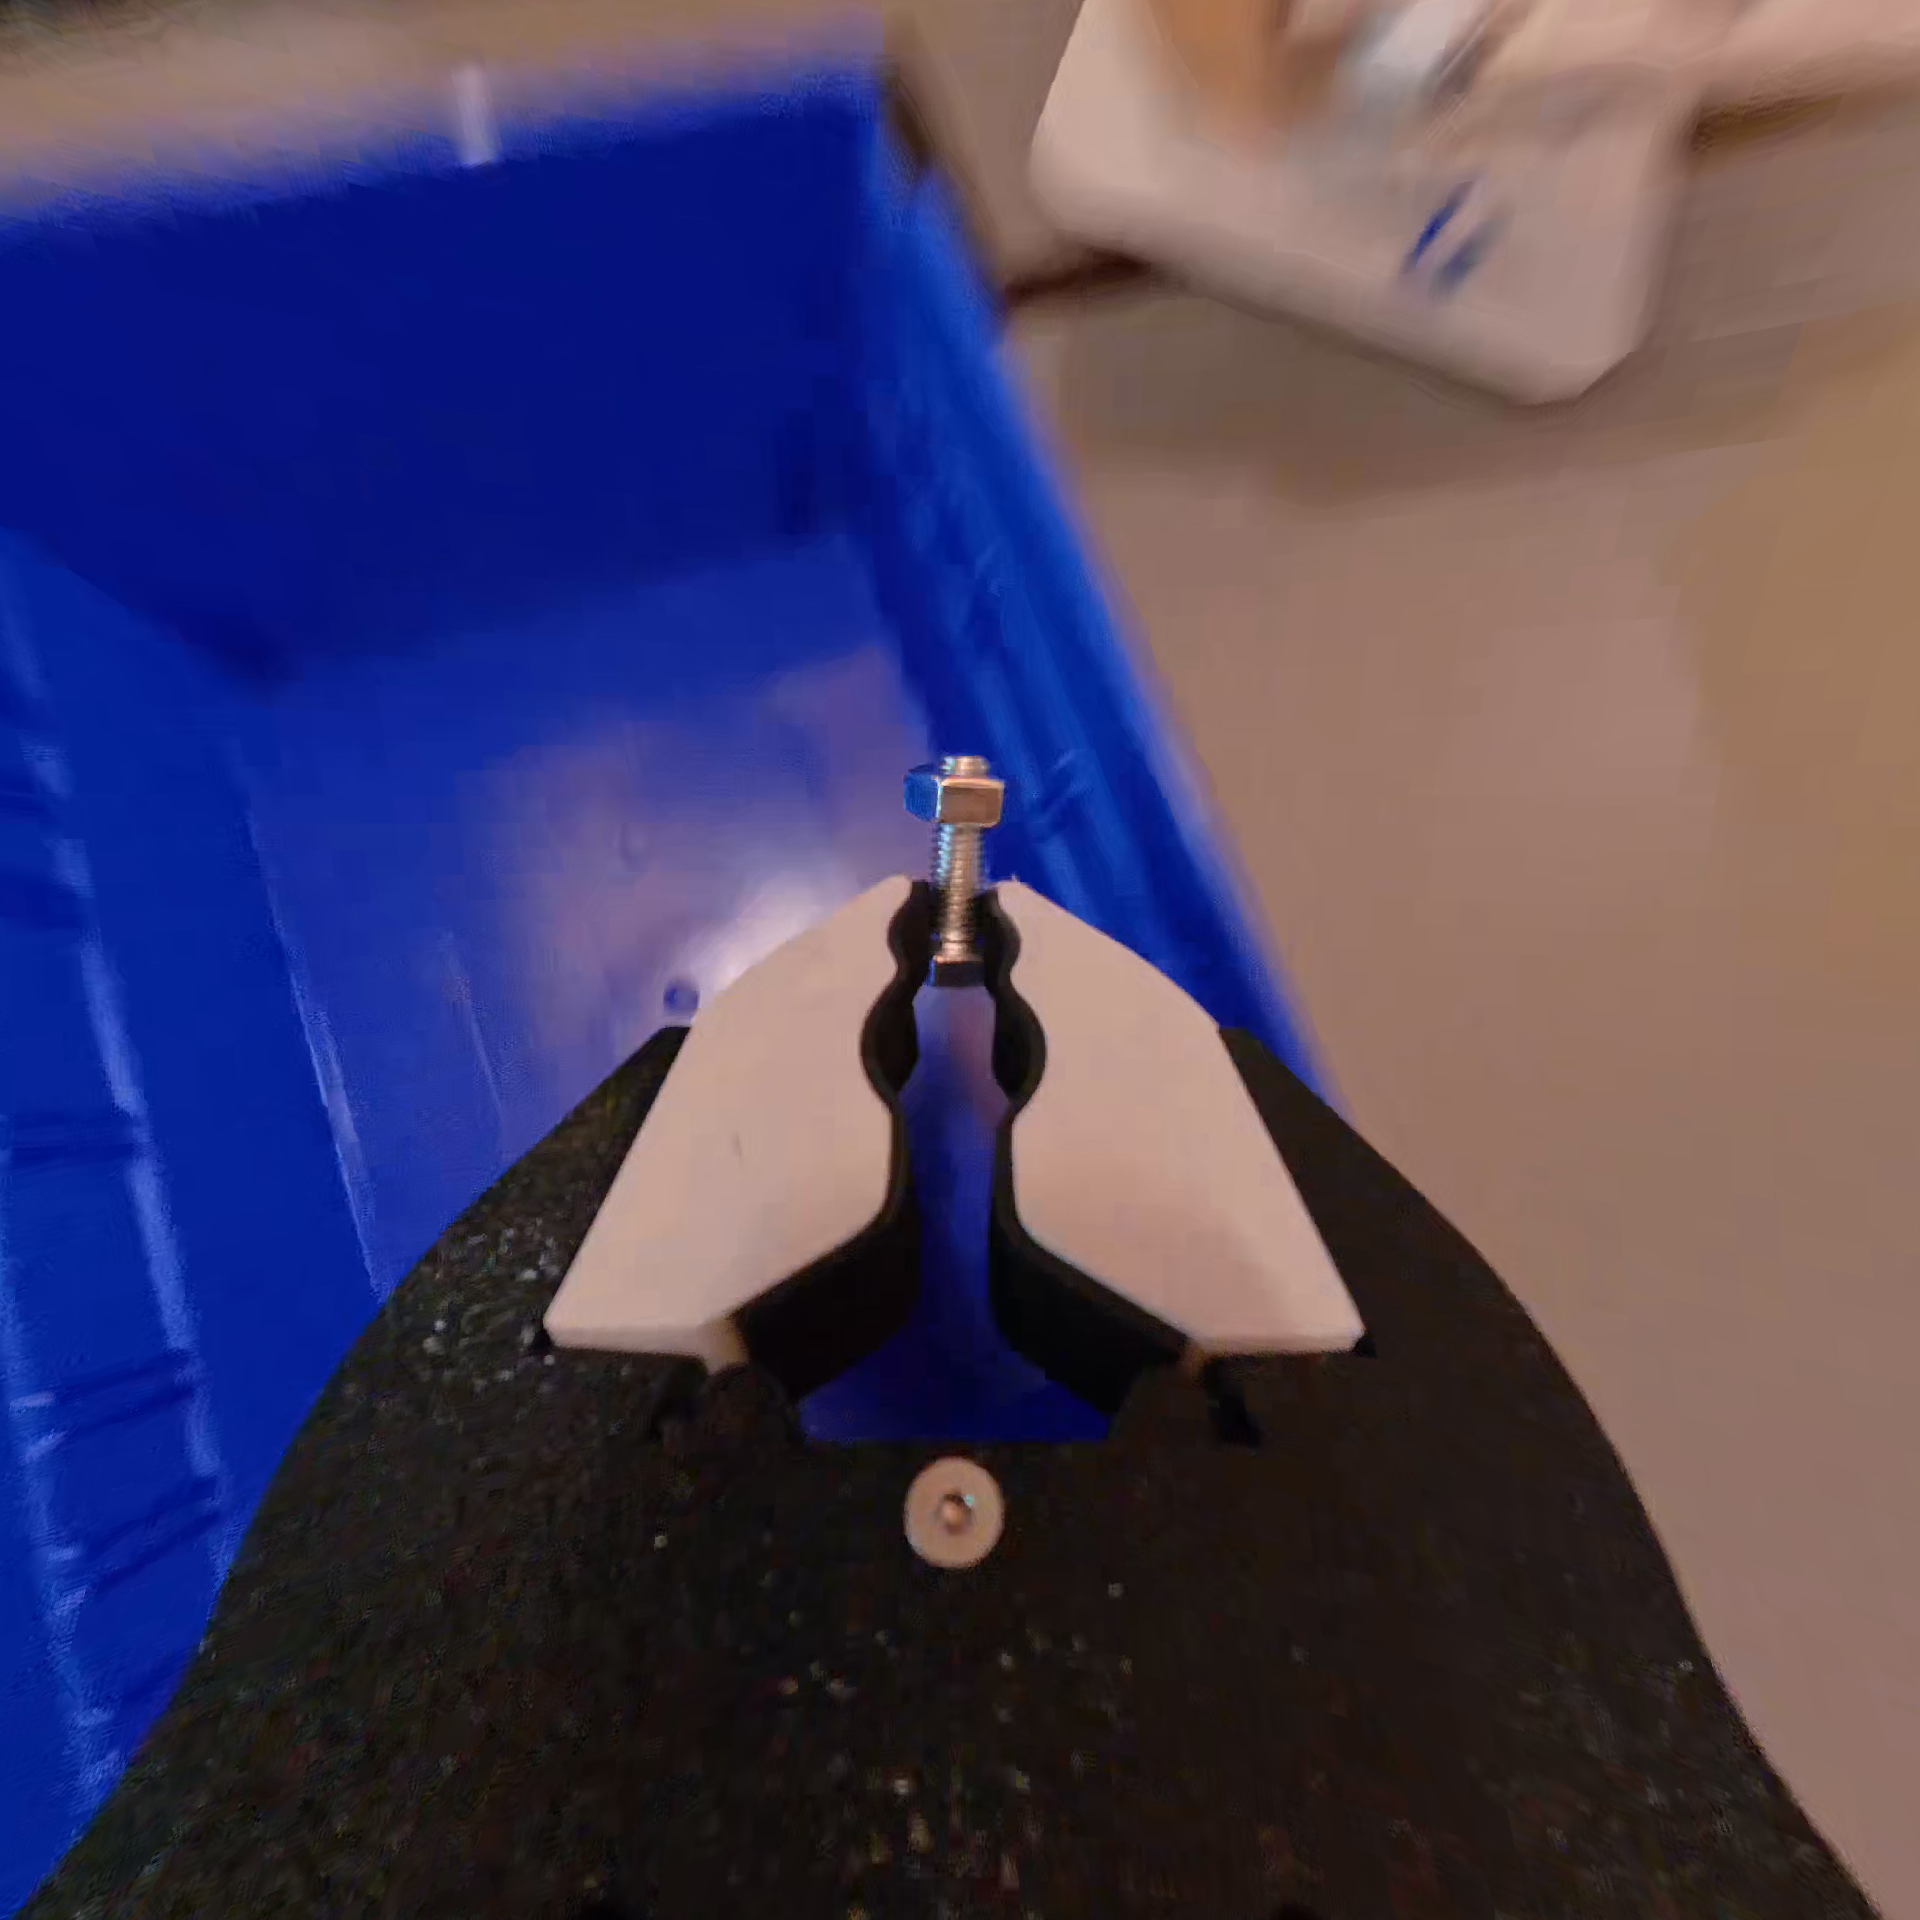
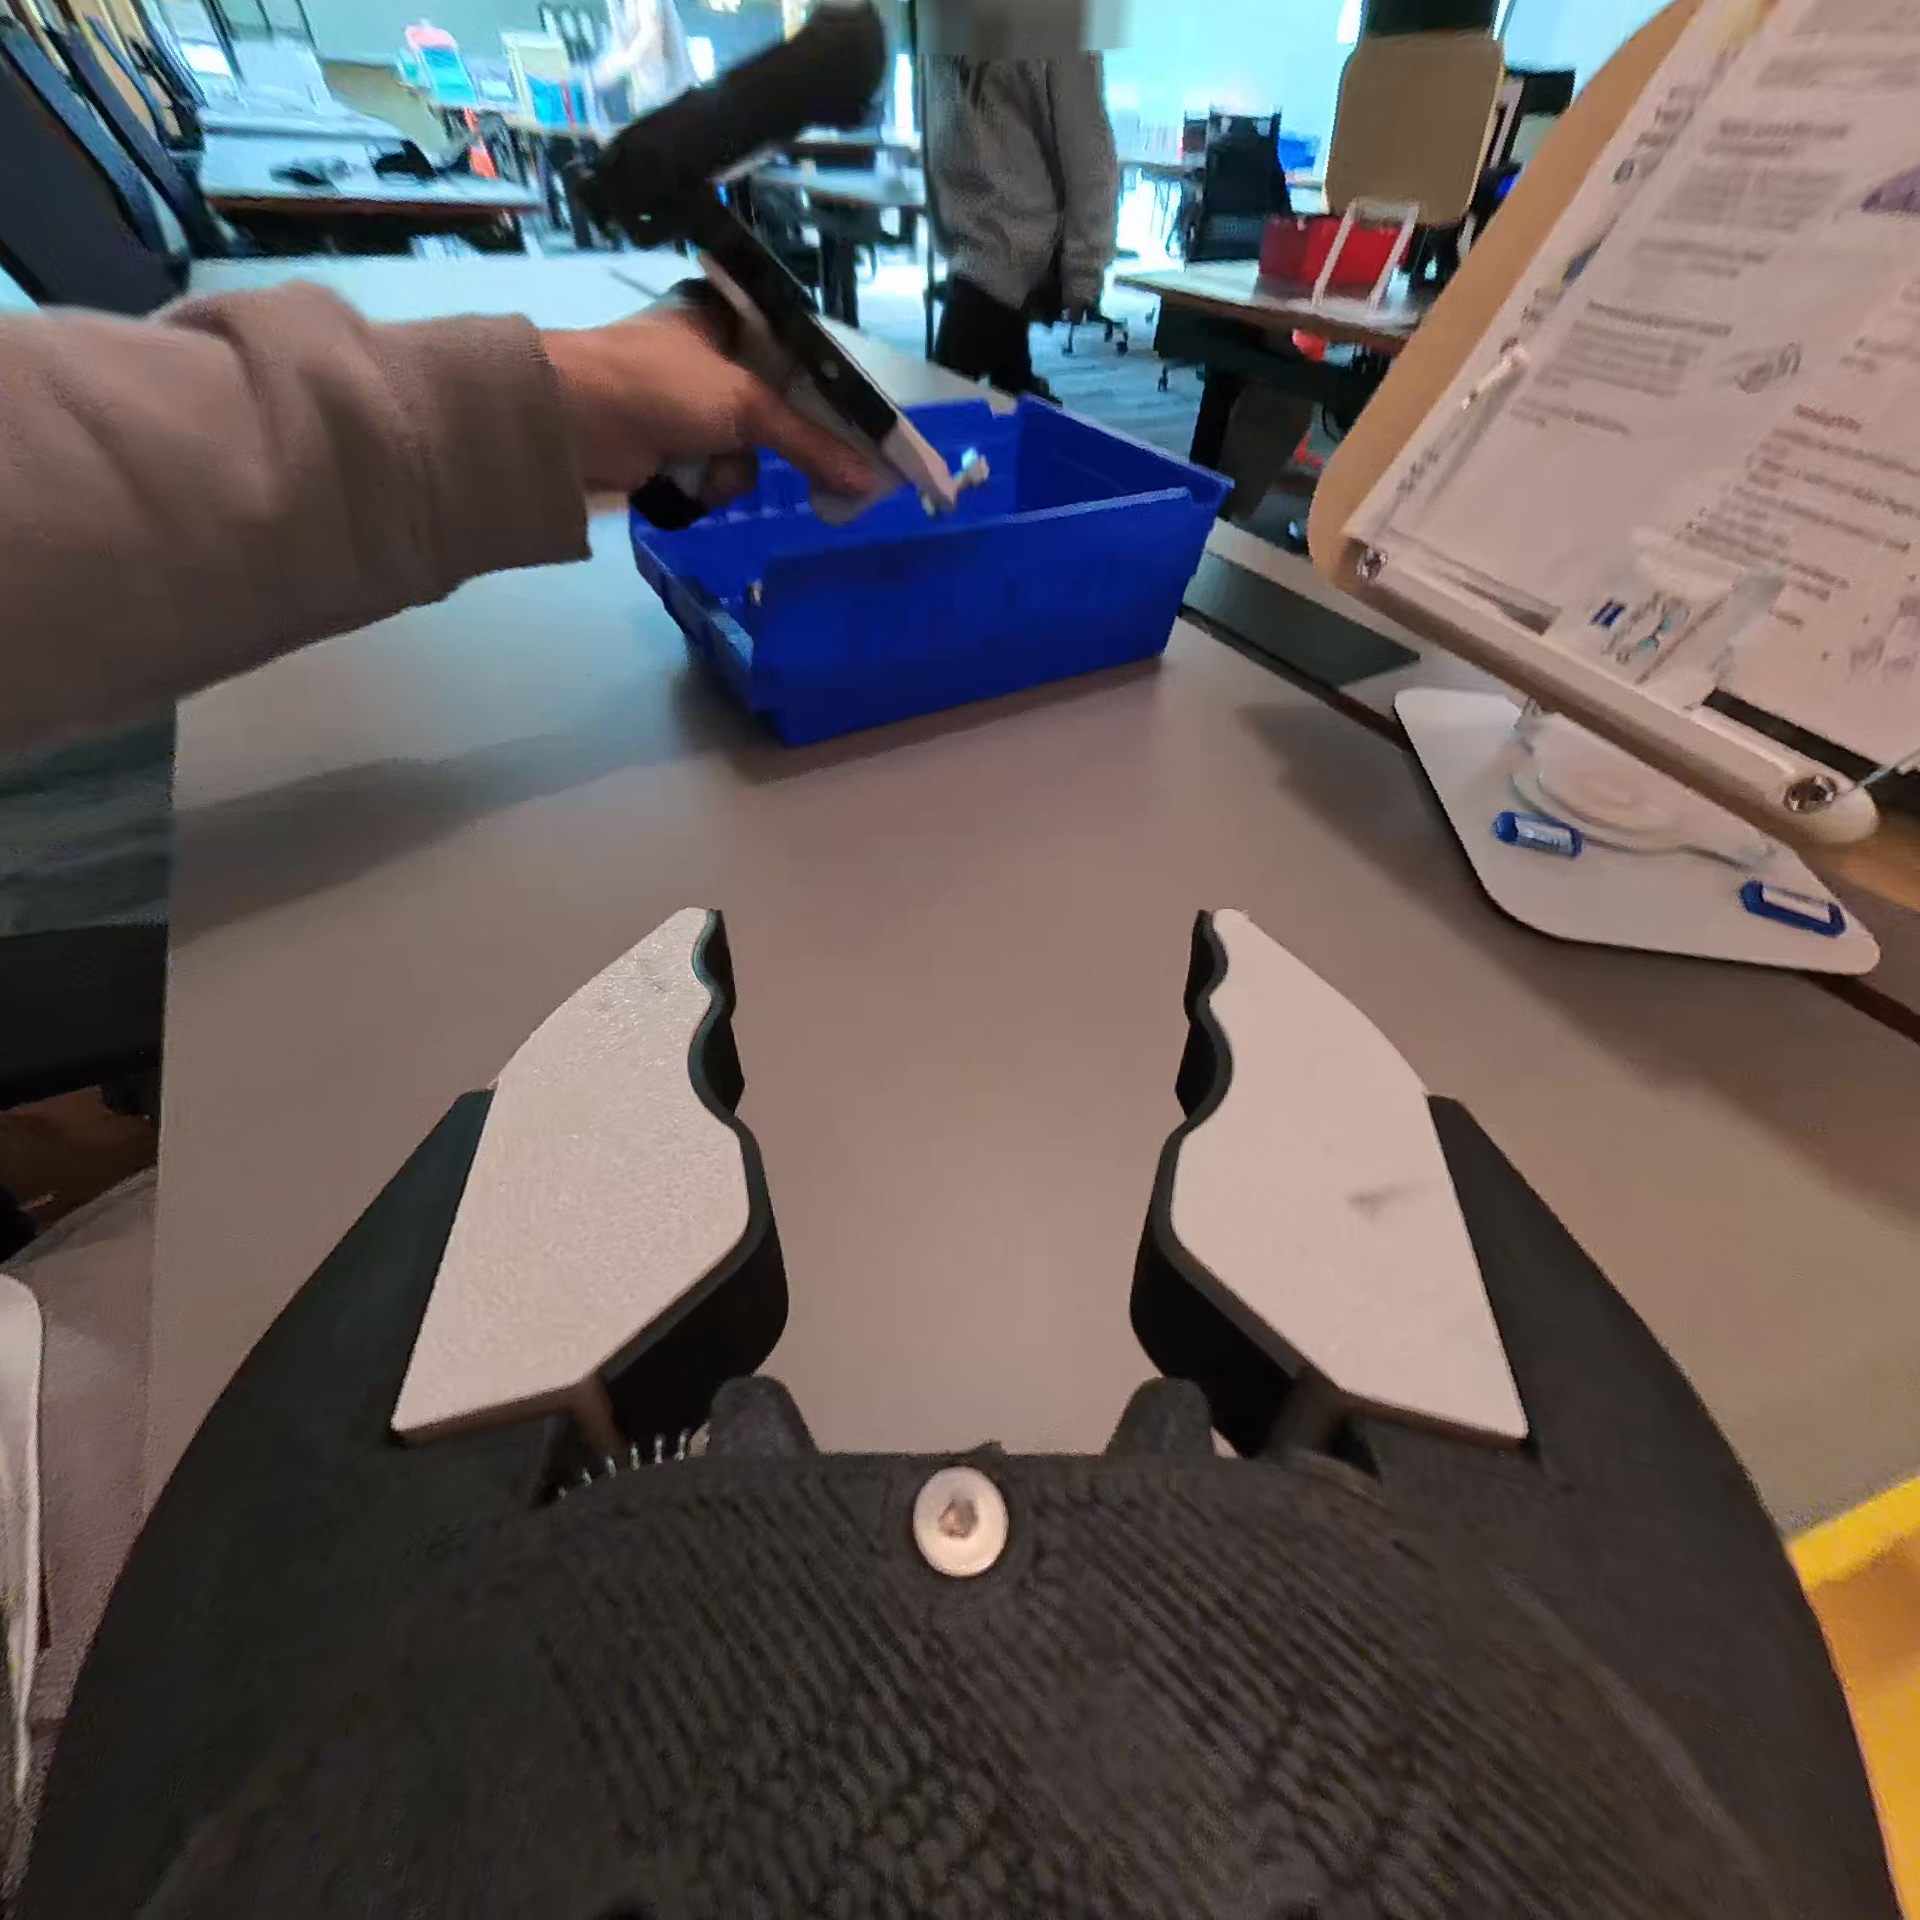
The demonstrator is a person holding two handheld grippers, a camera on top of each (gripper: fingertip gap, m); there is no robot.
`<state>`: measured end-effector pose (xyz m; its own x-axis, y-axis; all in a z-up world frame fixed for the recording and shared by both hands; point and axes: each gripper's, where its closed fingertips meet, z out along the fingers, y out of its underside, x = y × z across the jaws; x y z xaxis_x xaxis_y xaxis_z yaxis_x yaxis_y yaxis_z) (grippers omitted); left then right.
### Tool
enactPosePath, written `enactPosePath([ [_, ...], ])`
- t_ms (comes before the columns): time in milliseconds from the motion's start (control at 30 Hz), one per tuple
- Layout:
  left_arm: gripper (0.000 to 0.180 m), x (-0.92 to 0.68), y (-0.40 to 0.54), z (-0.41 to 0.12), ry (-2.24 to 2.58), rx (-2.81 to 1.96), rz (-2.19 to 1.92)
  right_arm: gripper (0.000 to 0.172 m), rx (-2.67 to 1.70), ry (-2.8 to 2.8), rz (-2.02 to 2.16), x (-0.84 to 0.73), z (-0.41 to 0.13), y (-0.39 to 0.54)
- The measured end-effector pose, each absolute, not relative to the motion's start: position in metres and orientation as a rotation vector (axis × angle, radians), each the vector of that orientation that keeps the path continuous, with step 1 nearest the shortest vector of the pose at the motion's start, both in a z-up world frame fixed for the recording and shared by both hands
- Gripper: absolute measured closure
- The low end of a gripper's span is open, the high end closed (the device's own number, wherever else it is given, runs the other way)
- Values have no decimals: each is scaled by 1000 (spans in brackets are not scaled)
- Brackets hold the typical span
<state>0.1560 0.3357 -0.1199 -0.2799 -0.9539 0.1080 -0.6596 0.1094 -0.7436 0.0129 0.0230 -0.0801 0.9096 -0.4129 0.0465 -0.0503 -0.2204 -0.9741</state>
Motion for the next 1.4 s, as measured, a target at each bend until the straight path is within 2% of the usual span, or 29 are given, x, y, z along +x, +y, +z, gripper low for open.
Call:
enactPosePath([
  [33, 172, 148, 328, -91, 1941, -1454, -1129, 88, -1743, 343, -341, 12, -75, 25],
  [133, 172, 107, 296, -25, 1830, -1120, -1473, 85, -1635, 338, -269, 6, -60, 34],
  [233, 172, 64, 251, 1, 1803, -854, -1705, 84, -1551, 327, -217, -2, -49, 45],
  [467, 172, 8, 128, -27, 1823, -550, -2302, 91, -1486, 339, -208, -12, -49, 62],
  [600, 172, 0, 86, -56, 1798, -467, -2474, 98, -1420, 379, -177, -17, -46, 62],
  [700, 172, -10, 63, -69, 1839, -412, -2508, 107, -1436, 368, -219, -17, -51, 61],
  [800, 172, -11, 50, -83, 1957, -370, -2355, 116, -1490, 312, -285, -17, -58, 63],
  [933, 172, -15, 52, -71, 1852, -350, -2490, 123, -1475, 316, -271, -13, -56, 69],
  [1100, 172, -12, 57, -77, 1882, -364, -2406, 126, -1457, 357, -273, -7, -55, 73],
  [1300, 172, -11, 54, -87, 1935, -385, -2334, 141, -1326, 369, -344, 0, -56, 65],
  [1400, 172, -3, 56, -94, 1967, -453, -2276, 132, -1342, 332, -273, 11, -66, 68],
])
